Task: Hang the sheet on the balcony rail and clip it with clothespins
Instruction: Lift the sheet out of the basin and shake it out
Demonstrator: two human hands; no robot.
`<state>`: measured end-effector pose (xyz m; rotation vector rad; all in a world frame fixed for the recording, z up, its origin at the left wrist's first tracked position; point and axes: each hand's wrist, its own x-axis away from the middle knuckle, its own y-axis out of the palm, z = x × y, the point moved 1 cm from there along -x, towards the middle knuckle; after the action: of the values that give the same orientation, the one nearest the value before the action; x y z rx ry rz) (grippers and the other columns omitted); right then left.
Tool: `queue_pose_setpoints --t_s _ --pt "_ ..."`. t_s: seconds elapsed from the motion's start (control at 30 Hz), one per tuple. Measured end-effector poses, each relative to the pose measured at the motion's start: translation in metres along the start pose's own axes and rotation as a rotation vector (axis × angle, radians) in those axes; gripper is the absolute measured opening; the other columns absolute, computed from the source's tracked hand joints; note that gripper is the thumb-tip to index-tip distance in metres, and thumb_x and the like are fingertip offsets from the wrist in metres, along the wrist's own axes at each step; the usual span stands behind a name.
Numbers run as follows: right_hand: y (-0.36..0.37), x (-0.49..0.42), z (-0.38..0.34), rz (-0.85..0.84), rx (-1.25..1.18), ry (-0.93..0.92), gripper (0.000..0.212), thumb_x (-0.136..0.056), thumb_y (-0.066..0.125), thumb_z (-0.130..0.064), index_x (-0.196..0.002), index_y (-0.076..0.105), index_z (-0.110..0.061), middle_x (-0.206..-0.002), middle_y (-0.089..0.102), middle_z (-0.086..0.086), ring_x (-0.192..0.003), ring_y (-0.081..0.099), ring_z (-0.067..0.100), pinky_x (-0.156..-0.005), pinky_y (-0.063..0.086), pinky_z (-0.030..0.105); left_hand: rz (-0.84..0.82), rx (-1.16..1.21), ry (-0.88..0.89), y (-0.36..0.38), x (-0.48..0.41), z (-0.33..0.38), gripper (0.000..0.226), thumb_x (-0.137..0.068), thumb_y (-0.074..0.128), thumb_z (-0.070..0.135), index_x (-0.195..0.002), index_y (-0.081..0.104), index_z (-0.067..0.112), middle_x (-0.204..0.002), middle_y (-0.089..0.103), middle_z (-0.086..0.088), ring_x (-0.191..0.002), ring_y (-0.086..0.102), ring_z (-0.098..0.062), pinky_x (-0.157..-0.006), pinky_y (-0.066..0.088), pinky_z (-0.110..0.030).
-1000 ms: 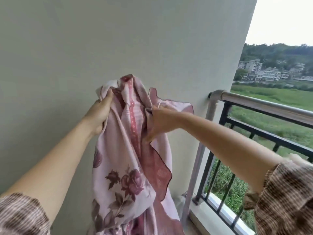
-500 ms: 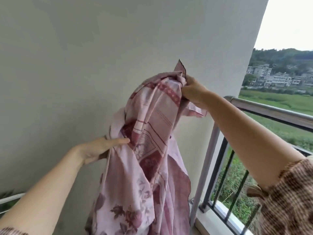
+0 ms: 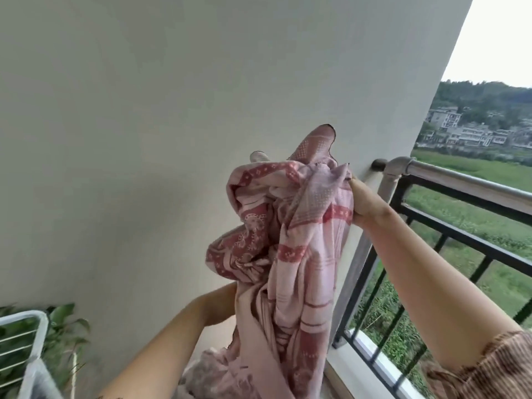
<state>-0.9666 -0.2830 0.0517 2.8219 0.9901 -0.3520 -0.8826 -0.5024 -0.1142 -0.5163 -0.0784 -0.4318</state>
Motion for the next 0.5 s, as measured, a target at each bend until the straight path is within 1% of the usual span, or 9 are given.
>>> queue_pose_setpoints --t_s 0.07,0.13,0.17,0.2,0.27,0.3,0.37,0.43,0.5 --pt "-0.008 0.001 0.001 -0.087 0.037 0.082 0.019 -0.084 0.048 0.004 -0.102 0.055 0.002 -0.089 0.067 0.014 -0.077 0.068 0.024 -0.073 0.059 0.034 0.068 -0.015 -0.082 0.0 -0.002 0.004 0.02 -0.092 0.051 -0.001 -0.099 0.056 0.017 -0.101 0.059 0.003 -0.093 0.055 -0.008 -0.077 0.046 -0.008" --pt "-0.02 0.008 -0.007 -0.133 0.064 0.229 0.038 -0.069 0.042 0.016 -0.104 0.055 0.005 -0.092 0.067 0.014 -0.085 0.067 0.025 -0.082 0.056 0.036 0.239 -0.116 -0.135 -0.023 0.004 0.009 0.031 -0.085 0.05 -0.009 -0.067 0.051 0.016 -0.072 0.053 0.004 -0.066 0.046 -0.004 -0.052 0.04 -0.004" --pt "-0.028 0.011 -0.011 -0.123 0.116 0.289 0.046 -0.063 0.04 0.02 -0.105 0.054 0.003 -0.092 0.068 0.01 -0.088 0.066 0.021 -0.086 0.054 0.035 0.345 -0.148 -0.138 -0.038 0.008 0.012 0.036 -0.082 0.048 -0.011 -0.058 0.048 0.016 -0.064 0.051 0.005 -0.063 0.045 -0.007 -0.047 0.038 -0.006" --pt "-0.031 0.014 -0.016 -0.149 0.19 0.338 0.046 -0.064 0.041 0.021 -0.103 0.054 0.0 -0.092 0.069 0.001 -0.09 0.065 0.012 -0.088 0.052 0.033 0.453 -0.146 -0.122 -0.055 0.011 0.017 0.038 -0.08 0.047 -0.012 -0.055 0.047 0.016 -0.06 0.05 0.004 -0.065 0.047 -0.012 -0.048 0.039 -0.011" --pt "-0.035 0.009 -0.024 -0.038 0.359 0.313 0.025 -0.08 0.046 0.012 -0.095 0.059 -0.002 -0.09 0.071 -0.013 -0.09 0.064 0.001 -0.089 0.05 0.032 0.629 -0.189 -0.078 -0.084 0.011 0.03 0.03 -0.085 0.046 -0.006 -0.064 0.054 0.014 -0.069 0.059 0.0 -0.076 0.052 -0.014 -0.061 0.04 -0.023" --pt "-0.038 0.001 -0.023 0.038 0.293 0.226 0.017 -0.082 0.05 0.003 -0.093 0.063 0.0 -0.09 0.072 -0.008 -0.09 0.066 0.008 -0.088 0.051 0.035 0.671 -0.244 -0.037 -0.093 0.011 0.041 0.023 -0.088 0.046 -0.002 -0.077 0.06 0.013 -0.082 0.062 -0.002 -0.084 0.053 -0.012 -0.067 0.038 -0.023" --pt "-0.031 -0.016 -0.017 0.345 0.091 0.033 0.01 -0.074 0.067 -0.009 -0.083 0.071 -0.008 -0.082 0.071 0.006 -0.078 0.068 0.023 -0.075 0.053 0.035 0.678 -0.291 0.074 -0.106 0.004 0.06 0.025 -0.09 0.045 0.001 -0.1 0.064 0.014 -0.099 0.06 0.001 -0.094 0.052 -0.01 -0.072 0.036 -0.02" --pt "-0.027 -0.03 -0.014 0.678 0.206 -0.115 0.013 -0.065 0.076 -0.004 -0.07 0.07 -0.014 -0.076 0.068 0.004 -0.072 0.066 0.021 -0.067 0.054 0.032 0.637 -0.267 0.114 -0.117 -0.002 0.069 0.028 -0.088 0.043 0.001 -0.102 0.064 0.014 -0.095 0.061 0.002 -0.089 0.056 -0.01 -0.074 0.04 -0.024" --pt "-0.022 -0.041 -0.018 0.866 0.435 -0.156 0.016 -0.066 0.068 0.005 -0.069 0.066 -0.011 -0.073 0.061 0.002 -0.07 0.061 0.017 -0.061 0.05 0.028 0.569 -0.186 0.106 -0.128 -0.006 0.068 0.02 -0.088 0.045 0.007 -0.09 0.064 0.01 -0.078 0.061 -0.004 -0.064 0.057 -0.009 -0.069 0.044 -0.029"
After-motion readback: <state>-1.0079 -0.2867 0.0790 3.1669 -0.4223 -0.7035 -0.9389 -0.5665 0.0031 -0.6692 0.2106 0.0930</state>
